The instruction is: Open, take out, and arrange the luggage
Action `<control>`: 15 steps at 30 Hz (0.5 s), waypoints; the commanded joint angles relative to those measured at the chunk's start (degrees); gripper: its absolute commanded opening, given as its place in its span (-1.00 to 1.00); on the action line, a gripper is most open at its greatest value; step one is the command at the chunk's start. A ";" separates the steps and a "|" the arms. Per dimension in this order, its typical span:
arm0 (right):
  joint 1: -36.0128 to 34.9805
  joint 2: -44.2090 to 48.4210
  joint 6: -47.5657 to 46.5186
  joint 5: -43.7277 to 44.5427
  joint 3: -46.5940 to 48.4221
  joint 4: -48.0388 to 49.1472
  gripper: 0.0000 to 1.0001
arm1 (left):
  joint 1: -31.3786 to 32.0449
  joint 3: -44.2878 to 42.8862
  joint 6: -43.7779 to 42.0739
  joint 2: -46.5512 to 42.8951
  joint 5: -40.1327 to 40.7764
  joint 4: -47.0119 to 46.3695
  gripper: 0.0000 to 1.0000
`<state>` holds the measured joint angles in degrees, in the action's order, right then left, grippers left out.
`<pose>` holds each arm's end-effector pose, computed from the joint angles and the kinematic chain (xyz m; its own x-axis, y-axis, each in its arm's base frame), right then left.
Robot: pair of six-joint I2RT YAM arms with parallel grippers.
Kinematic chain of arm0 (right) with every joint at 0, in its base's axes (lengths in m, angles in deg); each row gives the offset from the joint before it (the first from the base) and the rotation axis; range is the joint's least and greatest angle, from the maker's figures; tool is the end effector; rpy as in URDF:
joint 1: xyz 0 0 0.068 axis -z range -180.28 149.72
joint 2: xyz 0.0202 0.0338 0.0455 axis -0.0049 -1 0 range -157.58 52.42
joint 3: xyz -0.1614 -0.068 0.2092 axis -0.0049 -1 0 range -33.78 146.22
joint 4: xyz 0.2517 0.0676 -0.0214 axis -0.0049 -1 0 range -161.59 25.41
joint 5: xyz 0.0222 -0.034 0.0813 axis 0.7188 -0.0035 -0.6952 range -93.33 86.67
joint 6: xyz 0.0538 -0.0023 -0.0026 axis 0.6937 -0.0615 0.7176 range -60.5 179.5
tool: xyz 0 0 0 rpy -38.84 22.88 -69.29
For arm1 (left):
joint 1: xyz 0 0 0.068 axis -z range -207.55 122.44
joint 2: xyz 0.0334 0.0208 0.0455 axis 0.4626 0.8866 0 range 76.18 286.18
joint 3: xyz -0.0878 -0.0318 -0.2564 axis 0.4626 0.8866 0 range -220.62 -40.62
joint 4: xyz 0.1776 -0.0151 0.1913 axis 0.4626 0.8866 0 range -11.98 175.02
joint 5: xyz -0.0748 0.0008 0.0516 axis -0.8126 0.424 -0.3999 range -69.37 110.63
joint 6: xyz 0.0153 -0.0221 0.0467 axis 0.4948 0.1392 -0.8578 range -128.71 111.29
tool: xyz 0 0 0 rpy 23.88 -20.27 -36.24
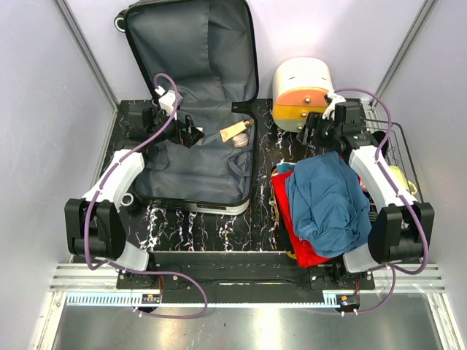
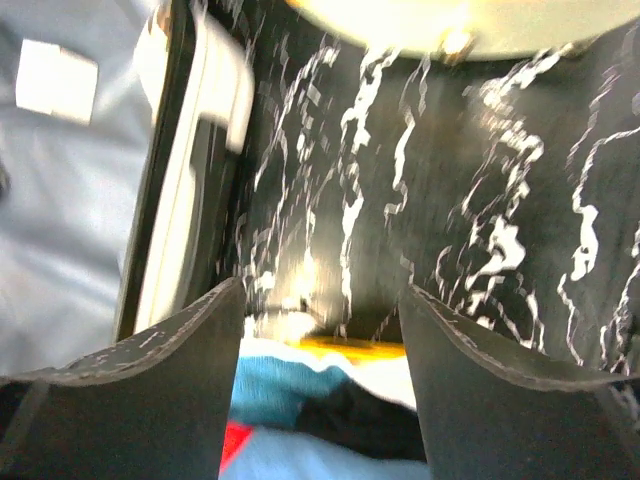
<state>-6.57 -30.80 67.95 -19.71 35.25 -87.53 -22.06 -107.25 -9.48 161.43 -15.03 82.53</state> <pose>0.3242 0.0459 0.3085 -0.6416 0.0711 -0.7637 -0.2369 0.9286 0.2855 0.3406 -0.0536 0.3149 -0.3828 0.0478 -0.9226 0.6166 0.7568 -0.2166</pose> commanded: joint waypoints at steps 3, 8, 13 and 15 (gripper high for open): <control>0.92 -8.26 18.44 13.92 6.02 9.57 0.43 | -0.40 -3.15 0.60 -0.52 -1.26 -3.55 0.98; 1.01 -11.26 19.24 11.90 0.24 24.23 0.45 | -0.84 -3.07 0.51 -0.96 -0.29 -2.41 0.98; 1.36 -14.95 19.49 14.80 -2.67 35.90 0.18 | -1.01 -3.50 -0.19 -0.97 0.68 -0.48 0.98; 1.89 -15.83 21.43 14.19 -6.71 42.59 0.11 | -1.01 -4.03 -0.19 -0.62 0.68 -0.03 0.98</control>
<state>-5.56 -45.58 85.96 -7.97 32.63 -62.22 -22.71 -108.01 -9.09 161.47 -14.75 82.83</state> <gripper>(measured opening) 0.585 0.988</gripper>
